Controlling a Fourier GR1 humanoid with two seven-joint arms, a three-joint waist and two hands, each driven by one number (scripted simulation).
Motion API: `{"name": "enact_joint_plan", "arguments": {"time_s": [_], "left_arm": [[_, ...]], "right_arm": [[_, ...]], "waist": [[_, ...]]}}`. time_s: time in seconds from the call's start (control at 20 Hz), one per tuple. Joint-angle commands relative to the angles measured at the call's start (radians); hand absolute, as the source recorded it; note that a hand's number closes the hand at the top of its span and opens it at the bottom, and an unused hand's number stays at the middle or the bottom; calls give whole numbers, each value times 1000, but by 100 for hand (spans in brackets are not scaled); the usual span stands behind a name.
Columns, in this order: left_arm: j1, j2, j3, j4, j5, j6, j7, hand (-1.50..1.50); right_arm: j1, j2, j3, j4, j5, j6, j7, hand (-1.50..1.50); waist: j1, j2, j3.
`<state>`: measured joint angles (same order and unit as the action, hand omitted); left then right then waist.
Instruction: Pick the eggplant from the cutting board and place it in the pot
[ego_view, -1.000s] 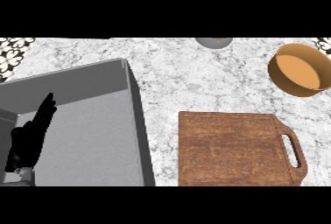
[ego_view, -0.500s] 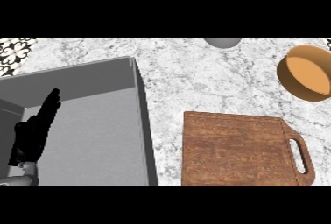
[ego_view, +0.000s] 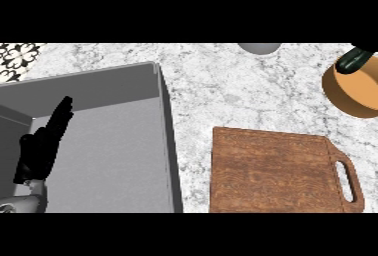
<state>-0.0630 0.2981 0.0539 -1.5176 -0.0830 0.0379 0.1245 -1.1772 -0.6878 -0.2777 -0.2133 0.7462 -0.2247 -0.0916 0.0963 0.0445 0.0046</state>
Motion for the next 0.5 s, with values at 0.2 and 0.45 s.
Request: {"name": "enact_joint_plan", "arguments": {"time_s": [0.2, 0.45], "left_arm": [[20, -8, -4, -2, -14, 6, -21, 0], [23, -3, 5, -16, -7, 5, -2, 0]], "right_arm": [[-7, 28, -100, 16, -92, -55, -117, -150], [-22, 23, -275, -35, -270, -89, -254, -150]], "waist": [[3, -5, 1], [-10, -10, 3]]}}
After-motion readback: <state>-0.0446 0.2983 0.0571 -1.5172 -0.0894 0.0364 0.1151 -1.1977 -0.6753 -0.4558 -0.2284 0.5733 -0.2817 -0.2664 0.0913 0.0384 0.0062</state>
